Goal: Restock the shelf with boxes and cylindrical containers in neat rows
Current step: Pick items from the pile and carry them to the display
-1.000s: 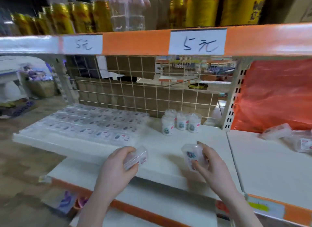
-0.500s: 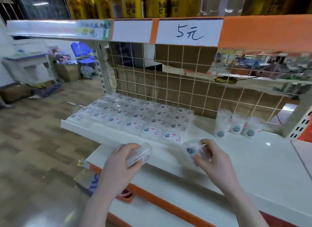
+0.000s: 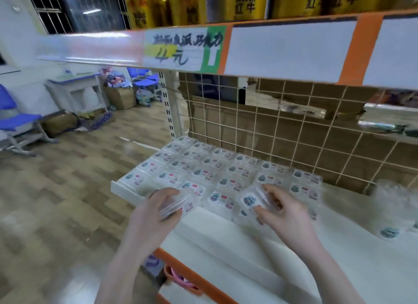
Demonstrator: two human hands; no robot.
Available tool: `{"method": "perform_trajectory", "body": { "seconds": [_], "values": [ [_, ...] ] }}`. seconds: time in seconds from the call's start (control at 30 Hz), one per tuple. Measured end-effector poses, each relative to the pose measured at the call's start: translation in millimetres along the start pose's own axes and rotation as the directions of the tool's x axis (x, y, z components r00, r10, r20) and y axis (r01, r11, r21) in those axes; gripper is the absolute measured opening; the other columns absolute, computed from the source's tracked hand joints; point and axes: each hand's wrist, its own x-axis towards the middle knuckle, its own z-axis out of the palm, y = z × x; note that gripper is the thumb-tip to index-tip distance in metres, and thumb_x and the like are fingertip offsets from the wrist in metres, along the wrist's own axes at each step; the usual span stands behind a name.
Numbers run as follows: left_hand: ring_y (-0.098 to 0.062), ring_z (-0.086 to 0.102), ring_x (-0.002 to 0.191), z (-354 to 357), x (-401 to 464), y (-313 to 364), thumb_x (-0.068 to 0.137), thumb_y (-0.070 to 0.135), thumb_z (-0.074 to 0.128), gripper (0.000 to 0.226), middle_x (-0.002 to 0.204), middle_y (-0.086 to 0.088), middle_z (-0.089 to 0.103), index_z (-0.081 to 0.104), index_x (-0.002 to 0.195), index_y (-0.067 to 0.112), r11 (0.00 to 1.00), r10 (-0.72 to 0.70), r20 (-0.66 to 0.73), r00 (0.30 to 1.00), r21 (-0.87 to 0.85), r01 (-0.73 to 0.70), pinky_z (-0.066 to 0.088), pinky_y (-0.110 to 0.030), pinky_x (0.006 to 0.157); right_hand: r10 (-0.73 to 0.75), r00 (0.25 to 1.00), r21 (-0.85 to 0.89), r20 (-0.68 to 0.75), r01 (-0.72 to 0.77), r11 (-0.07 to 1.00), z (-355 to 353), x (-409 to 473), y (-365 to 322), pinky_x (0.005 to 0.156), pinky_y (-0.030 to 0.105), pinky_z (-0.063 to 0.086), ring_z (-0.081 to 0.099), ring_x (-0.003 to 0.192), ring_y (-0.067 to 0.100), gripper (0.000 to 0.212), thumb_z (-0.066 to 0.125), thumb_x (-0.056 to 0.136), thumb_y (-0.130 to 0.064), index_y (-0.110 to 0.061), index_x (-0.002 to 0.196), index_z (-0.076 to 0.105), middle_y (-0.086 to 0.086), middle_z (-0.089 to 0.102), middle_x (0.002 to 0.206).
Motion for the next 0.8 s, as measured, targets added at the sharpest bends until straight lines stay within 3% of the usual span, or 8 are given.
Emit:
{"method": "perform_trajectory", "body": {
  "seconds": [0.13,0.27,0.37,0.47,0.53,0.63,0.73,0.8],
  "values": [
    [-0.002,0.057,0.102,-20.2,31.4,-26.4,0.079,0.017,0.071,0.041,0.107,0.015,0.060,0.050,0.097,0.047,0.999,-0.004,-0.018,1.000,-0.053,0.003,0.044,-0.023,0.085,-0.003,1.000,-0.016,0.029,0.003,1.000,34.2,20.4,-19.5,0.066,0.011,0.033,0.049,0.088,0.003,0.048,0.072,0.077,-0.022,-0.023,0.122,0.057,-0.010,0.056,0.098],
    [0.006,0.056,0.095,-43.5,59.7,-60.4,0.077,0.010,0.073,0.046,0.100,0.019,0.060,0.052,0.092,0.048,0.995,0.038,-0.032,0.999,-0.089,-0.041,0.036,-0.001,0.076,-0.011,0.999,-0.037,0.047,0.012,0.999,73.2,35.3,-41.1,0.070,-0.002,0.032,0.048,0.093,-0.004,0.046,0.070,0.079,-0.025,-0.027,0.123,0.055,-0.015,0.057,0.109],
    [0.004,0.055,0.089,-66.6,85.6,-91.0,0.076,0.012,0.074,0.042,0.097,0.019,0.060,0.055,0.093,0.045,0.995,0.062,-0.023,0.998,-0.076,-0.063,0.037,-0.011,0.075,0.009,1.000,-0.037,0.010,-0.009,0.999,105.5,45.4,-61.4,0.080,0.008,0.038,0.051,0.098,-0.003,0.049,0.070,0.079,-0.025,-0.024,0.126,0.056,-0.012,0.059,0.118],
    [0.000,0.053,0.085,-90.9,113.7,-121.5,0.074,0.009,0.075,0.037,0.091,0.023,0.058,0.062,0.098,0.034,0.990,0.124,-0.004,0.992,-0.062,-0.124,0.037,-0.017,0.076,0.049,0.999,-0.052,-0.001,-0.049,0.997,143.5,51.0,-85.5,0.073,0.000,0.034,0.049,0.097,-0.004,0.047,0.068,0.081,-0.024,-0.028,0.125,0.055,-0.021,0.052,0.109],
    [0.005,0.051,0.084,-102.4,128.3,-136.1,0.073,0.007,0.075,0.044,0.091,0.026,0.057,0.057,0.093,0.043,0.981,0.175,-0.002,0.985,-0.078,-0.175,0.037,-0.013,0.075,0.063,0.998,-0.038,-0.014,-0.064,0.997,163.5,54.5,-99.7,0.071,-0.003,0.032,0.052,0.096,-0.001,0.046,0.070,0.079,-0.022,-0.028,0.122,0.057,-0.021,0.053,0.101],
    [-0.004,0.056,0.093,-116.7,148.0,-158.0,0.073,0.008,0.075,0.052,0.094,0.027,0.057,0.050,0.091,0.049,0.976,0.206,0.028,0.978,-0.080,-0.204,0.041,-0.026,0.079,0.082,0.996,-0.068,-0.020,-0.084,0.994,189.8,62.9,-119.6,0.069,0.001,0.034,0.050,0.085,-0.005,0.041,0.071,0.078,-0.025,-0.034,0.116,0.056,-0.026,0.051,0.086],
    [-0.014,0.058,0.097,-122.4,163.6,-174.5,0.073,0.007,0.074,0.042,0.097,0.018,0.060,0.058,0.100,0.036,0.973,0.216,0.061,0.974,-0.090,-0.211,0.043,-0.031,0.082,0.111,0.994,-0.084,-0.001,-0.111,0.990,205.8,67.7,-132.0,0.066,0.001,0.034,0.047,0.075,-0.013,0.037,0.071,0.077,-0.026,-0.037,0.108,0.053,-0.022,0.050,0.080],
    [-0.015,0.058,0.097,-124.7,171.9,-182.8,0.074,0.009,0.075,0.039,0.098,0.012,0.062,0.061,0.104,0.029,0.971,0.230,0.083,0.970,-0.082,-0.223,0.043,-0.031,0.081,0.135,0.991,-0.085,0.010,-0.133,0.987,213.5,70.9,-136.5,0.067,0.003,0.035,0.050,0.076,-0.008,0.037,0.071,0.078,-0.025,-0.034,0.109,0.054,-0.017,0.054,0.083]
  ]
}}
